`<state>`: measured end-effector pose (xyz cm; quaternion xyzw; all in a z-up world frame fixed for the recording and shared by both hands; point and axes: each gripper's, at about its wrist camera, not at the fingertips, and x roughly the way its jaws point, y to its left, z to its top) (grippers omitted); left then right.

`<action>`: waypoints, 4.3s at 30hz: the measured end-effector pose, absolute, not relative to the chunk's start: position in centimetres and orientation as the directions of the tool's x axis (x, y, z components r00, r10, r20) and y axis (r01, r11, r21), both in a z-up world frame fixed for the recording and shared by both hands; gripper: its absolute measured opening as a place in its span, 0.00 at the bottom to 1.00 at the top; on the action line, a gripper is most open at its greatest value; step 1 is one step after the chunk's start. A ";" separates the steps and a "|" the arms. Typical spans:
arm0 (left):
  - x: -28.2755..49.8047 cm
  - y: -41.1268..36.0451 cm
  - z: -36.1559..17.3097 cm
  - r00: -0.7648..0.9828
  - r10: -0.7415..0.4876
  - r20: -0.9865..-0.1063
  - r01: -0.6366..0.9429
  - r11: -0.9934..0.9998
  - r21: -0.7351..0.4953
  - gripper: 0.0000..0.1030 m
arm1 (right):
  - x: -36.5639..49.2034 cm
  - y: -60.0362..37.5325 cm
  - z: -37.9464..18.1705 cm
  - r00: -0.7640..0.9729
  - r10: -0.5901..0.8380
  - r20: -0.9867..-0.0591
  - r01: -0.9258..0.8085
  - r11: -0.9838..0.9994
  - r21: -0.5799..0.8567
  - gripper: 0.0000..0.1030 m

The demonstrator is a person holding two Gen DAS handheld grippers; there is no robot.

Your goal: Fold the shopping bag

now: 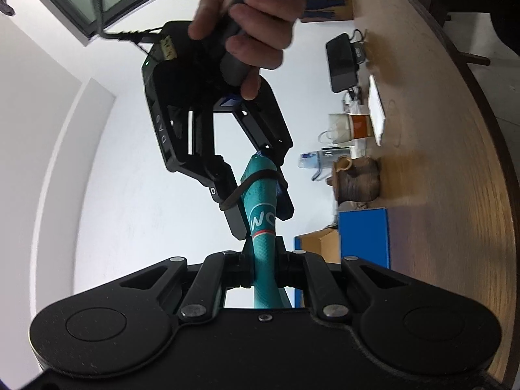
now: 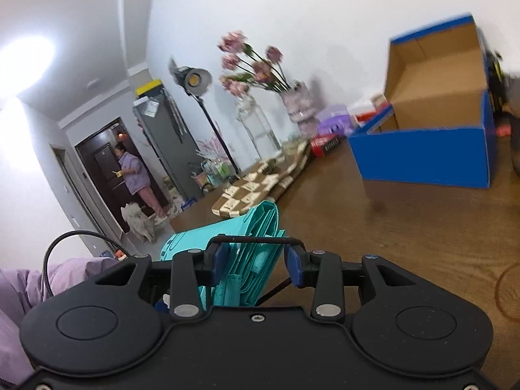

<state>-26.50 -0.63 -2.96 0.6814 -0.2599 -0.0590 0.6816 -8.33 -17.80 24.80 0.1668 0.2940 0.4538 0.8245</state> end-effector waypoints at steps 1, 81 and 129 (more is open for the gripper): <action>-26.2 -0.8 -2.9 0.864 -0.423 0.273 -0.274 0.060 0.960 0.10 | -8.1 -17.8 24.7 0.411 0.848 -0.335 -0.635 0.530 0.561 0.40; -19.4 -6.6 -6.1 0.791 -0.565 0.235 -0.238 0.070 0.969 0.09 | -9.4 -24.2 17.2 0.725 0.557 -0.405 -0.005 0.592 0.806 0.37; -23.2 -2.2 -5.9 0.851 -0.405 0.335 -0.325 0.095 0.941 0.12 | -10.4 -17.0 21.4 0.699 0.643 -0.312 -0.306 0.664 0.682 0.35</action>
